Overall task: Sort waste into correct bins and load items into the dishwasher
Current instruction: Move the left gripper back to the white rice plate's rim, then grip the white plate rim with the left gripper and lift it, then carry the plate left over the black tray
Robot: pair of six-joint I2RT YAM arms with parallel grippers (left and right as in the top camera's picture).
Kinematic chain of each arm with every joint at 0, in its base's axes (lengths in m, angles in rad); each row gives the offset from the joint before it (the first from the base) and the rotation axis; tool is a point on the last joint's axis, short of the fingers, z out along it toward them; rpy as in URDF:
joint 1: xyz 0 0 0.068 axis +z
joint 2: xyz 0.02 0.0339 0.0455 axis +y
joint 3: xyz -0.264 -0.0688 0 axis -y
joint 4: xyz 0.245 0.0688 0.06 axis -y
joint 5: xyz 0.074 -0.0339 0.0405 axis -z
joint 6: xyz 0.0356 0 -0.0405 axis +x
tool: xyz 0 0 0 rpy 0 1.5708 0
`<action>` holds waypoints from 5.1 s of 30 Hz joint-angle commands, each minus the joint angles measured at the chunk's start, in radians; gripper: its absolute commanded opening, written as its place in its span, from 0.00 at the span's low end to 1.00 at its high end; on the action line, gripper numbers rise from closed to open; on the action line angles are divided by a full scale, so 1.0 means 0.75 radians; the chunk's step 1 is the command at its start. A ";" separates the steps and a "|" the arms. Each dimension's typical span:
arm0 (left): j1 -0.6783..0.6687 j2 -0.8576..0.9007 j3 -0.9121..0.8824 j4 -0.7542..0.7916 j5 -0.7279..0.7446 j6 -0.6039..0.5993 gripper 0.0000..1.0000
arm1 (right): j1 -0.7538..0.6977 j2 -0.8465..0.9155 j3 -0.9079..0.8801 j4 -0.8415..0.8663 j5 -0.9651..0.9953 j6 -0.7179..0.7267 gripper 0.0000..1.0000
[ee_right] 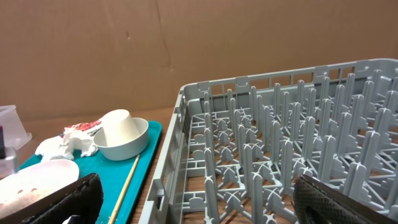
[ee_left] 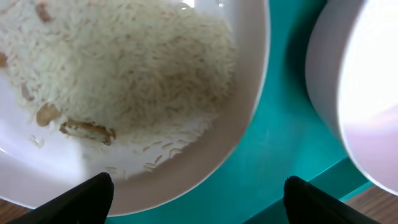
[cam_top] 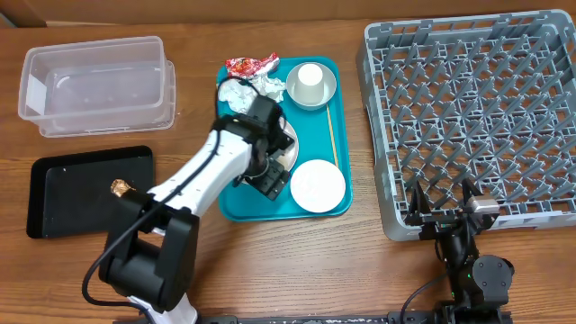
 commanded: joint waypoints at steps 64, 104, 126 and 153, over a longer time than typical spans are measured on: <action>-0.054 -0.007 -0.160 0.256 -0.072 0.026 0.52 | -0.004 -0.016 -0.014 0.004 0.013 -0.004 1.00; -0.054 -0.007 -0.180 0.315 -0.087 -0.087 0.04 | -0.004 -0.016 -0.014 0.004 0.012 -0.004 1.00; -0.054 -0.007 0.099 -0.012 -0.229 -0.270 0.04 | -0.004 -0.016 -0.014 0.004 0.012 -0.004 1.00; 0.011 -0.007 0.582 -0.504 -0.466 -0.515 0.04 | -0.004 -0.016 -0.014 0.004 0.013 -0.004 1.00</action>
